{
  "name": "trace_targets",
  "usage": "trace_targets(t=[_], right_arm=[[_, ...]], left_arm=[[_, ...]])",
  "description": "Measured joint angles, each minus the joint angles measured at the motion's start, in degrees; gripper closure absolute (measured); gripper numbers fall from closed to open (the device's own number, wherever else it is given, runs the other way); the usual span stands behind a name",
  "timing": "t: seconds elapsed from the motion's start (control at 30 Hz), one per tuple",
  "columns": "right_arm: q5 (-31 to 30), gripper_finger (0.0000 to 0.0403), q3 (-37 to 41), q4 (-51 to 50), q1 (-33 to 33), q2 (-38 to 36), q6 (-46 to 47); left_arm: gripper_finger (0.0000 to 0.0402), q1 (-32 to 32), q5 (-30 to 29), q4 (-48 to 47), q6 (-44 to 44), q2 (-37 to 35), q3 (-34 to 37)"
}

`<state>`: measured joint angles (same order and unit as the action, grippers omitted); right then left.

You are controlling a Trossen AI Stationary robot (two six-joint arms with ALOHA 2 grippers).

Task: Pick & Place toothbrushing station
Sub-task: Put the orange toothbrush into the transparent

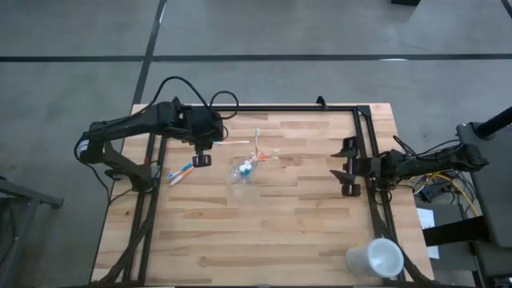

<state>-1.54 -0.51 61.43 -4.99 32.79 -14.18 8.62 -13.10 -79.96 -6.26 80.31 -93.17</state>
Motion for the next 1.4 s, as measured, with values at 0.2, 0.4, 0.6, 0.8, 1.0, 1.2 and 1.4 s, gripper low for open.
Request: trace_targets(t=[0.2,0.4,0.6,0.8,1.0,1.2,1.4], right_arm=[[0.5,0.0188,0.0,-10.7,0.0,-0.1,14.2],[1.4,0.0188,0.0,-11.8,0.0,-0.2,15.2],[1.4,0.0188,0.0,-12.0,0.0,-0.1,16.0],[1.5,0.0188,0.0,-12.0,0.0,0.0,16.9],[1.5,0.0188,0.0,-12.0,0.0,0.0,17.0],[1.5,0.0188,0.0,-13.5,0.0,0.0,17.1],[1.5,0.0188,0.0,-16.5,0.0,0.0,17.2]], left_arm=[[0.0374,0.0,0.3,0.0,-1.0,0.0,-3.9],[0.0374,0.0,2.9,0.0,-6.1,0.5,-4.8],[0.0377,0.0,4.9,-2.2,-7.6,2.6,-4.8],[0.0377,0.0,4.0,-3.6,-12.3,5.8,-4.7],[0.0377,0.0,3.2,-3.6,-15.2,9.8,-5.3],[0.0374,0.0,-4.7,-2.9,-18.4,12.9,-5.3],[0.0374,0.0,-4.4,-0.5,-21.1,15.4,-5.7]])
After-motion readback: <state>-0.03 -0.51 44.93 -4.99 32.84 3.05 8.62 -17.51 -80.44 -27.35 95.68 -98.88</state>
